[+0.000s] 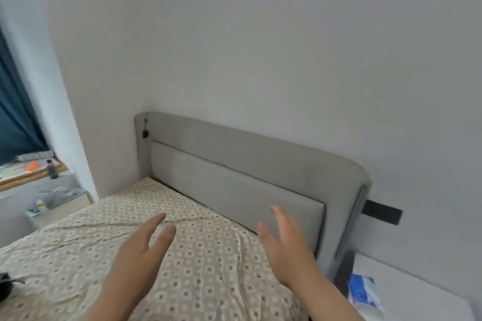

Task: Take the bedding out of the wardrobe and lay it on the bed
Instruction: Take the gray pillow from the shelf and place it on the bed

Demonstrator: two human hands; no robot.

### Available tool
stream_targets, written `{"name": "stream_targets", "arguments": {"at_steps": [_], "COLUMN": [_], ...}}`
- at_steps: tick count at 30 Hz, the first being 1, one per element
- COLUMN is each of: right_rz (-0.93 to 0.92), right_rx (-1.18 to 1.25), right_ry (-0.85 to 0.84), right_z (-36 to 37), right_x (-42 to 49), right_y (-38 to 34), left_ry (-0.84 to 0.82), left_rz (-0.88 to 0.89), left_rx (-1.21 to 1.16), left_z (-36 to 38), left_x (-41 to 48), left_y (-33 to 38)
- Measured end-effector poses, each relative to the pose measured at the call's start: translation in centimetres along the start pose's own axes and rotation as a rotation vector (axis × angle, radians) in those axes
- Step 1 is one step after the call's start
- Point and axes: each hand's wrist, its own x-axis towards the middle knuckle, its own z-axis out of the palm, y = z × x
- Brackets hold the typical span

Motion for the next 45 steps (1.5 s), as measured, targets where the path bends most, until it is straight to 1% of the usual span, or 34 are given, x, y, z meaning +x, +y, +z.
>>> {"name": "stream_targets", "arguments": {"at_steps": [4, 8, 13, 16, 20, 24, 28, 32, 35, 40, 45], "right_rz": [0.083, 0.161, 0.31, 0.416, 0.567, 0.7, 0.821, 0.966, 1.076, 1.226, 1.294], "right_rx": [-0.037, -0.093, -0.175, -0.211, -0.274, -0.343, -0.404, -0.437, -0.49, -0.582, -0.658], "right_ry": [0.167, 0.356, 0.581, 0.695, 0.875, 1.042, 1.208, 1.348, 1.459, 1.607, 1.713], "right_z": [-7.3, -15.2, -23.8, -27.9, -32.6, -35.8, -37.7, -38.2, -38.4, -39.4, -41.1], "right_x": [-4.4, -9.3, -15.2, -18.6, -22.5, -25.5, -28.4, -32.0, -35.2, -40.3, -44.5], "right_y": [3.7, 7.1, 10.1, 11.6, 13.4, 14.3, 14.3, 13.6, 12.4, 9.3, 7.6], "left_ry": [-0.123, -0.294, -0.51, -0.643, -0.867, -1.038, -1.219, -1.379, -1.509, -1.615, -1.713], "left_rz": [0.137, 0.239, 0.352, 0.427, 0.521, 0.613, 0.737, 0.764, 0.872, 1.048, 1.108], "left_rx": [-0.073, -0.189, -0.305, -0.369, -0.496, -0.586, -0.647, -0.775, -0.845, -0.924, -0.975], "left_z": [5.6, 12.7, 21.5, 26.6, 33.5, 38.3, 41.9, 44.0, 44.6, 44.1, 43.7], "left_x": [-1.5, -3.6, -5.8, -7.4, -9.9, -12.3, -15.1, -18.9, -23.1, -30.1, -36.3], "left_y": [5.6, 11.0, 18.1, 22.5, 28.7, 34.1, 38.8, 43.0, 46.2, 50.7, 54.3]}}
